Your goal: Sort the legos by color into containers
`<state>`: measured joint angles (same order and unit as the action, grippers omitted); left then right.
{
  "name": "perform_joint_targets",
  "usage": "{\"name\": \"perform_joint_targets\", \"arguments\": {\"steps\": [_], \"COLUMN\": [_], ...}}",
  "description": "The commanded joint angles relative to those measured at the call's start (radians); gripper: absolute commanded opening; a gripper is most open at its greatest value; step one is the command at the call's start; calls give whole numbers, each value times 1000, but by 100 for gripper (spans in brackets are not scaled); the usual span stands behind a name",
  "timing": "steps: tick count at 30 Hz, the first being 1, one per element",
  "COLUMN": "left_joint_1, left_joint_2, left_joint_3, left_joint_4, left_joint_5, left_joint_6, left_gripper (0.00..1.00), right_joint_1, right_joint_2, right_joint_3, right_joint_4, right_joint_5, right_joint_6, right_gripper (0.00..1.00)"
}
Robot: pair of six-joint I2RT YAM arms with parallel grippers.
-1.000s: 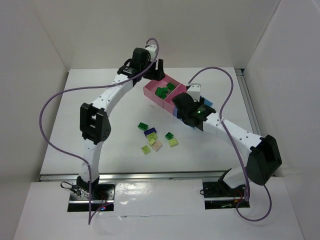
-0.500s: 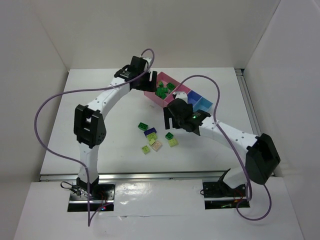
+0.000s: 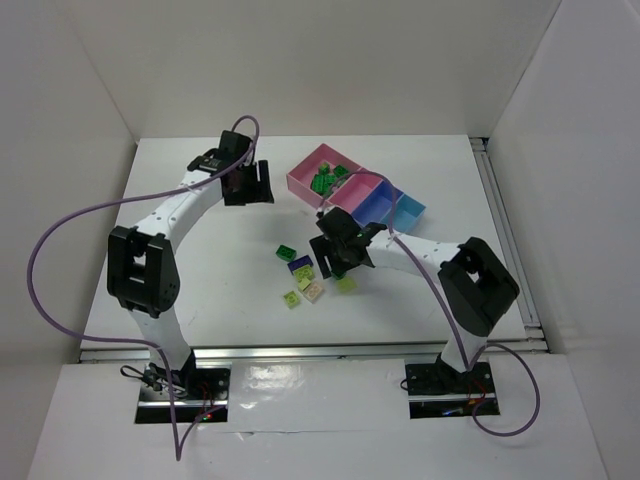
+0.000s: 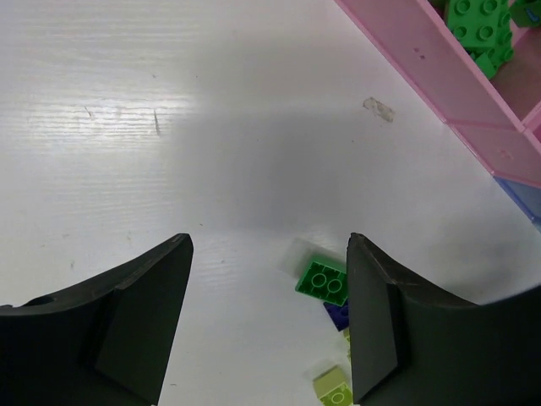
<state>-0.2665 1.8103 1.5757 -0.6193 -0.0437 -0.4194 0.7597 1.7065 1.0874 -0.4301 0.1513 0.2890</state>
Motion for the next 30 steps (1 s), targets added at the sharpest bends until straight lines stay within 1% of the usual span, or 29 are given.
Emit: {"name": "perform_joint_targets", "arguments": {"steps": [1,2,4,8,12,13,17,20,22,23,24,26,28,30], "left_joint_1": [-10,-10,-10,-10,-10,-1,0,9,18,18,18,18,18,18], "left_joint_2": [-19,-19,-19,-9,-9,0,10,11,20,20,20,29,29,29], "left_joint_3": [12,12,12,12,12,12,12,21,30,30,40,40,27,2], "left_joint_4": [23,23,23,23,23,23,23,23,23,23,12,-2,-11,-22], "left_joint_5": [31,31,42,42,42,54,74,74,84,84,84,84,97,111], "left_joint_6": [-21,-21,-21,-21,-21,-21,-30,-30,-30,-30,-30,-30,-30,-30], "left_gripper": [77,77,77,77,76,76,75,75,75,76,76,76,79,80], "right_joint_1": [4,4,4,4,4,4,4,4,4,-5,-5,-19,-42,-65], "right_joint_2": [7,24,36,58,67,67,76,53,53,53,64,93,114,154], "right_joint_3": [-12,-12,-12,-12,-12,-12,32,72,136,191,222,284,367,417], "right_joint_4": [67,67,76,76,76,76,47,27,8,8,-5,-27,-27,-16], "right_joint_5": [-9,-9,-9,-27,-15,-15,28,69,122,172,172,241,289,289], "right_joint_6": [-30,-30,-39,-39,-39,-39,-39,-39,-39,-39,-39,-28,-14,-5], "right_gripper": [76,72,68,68,61,54,36,35,35,35,35,35,35,36]}}
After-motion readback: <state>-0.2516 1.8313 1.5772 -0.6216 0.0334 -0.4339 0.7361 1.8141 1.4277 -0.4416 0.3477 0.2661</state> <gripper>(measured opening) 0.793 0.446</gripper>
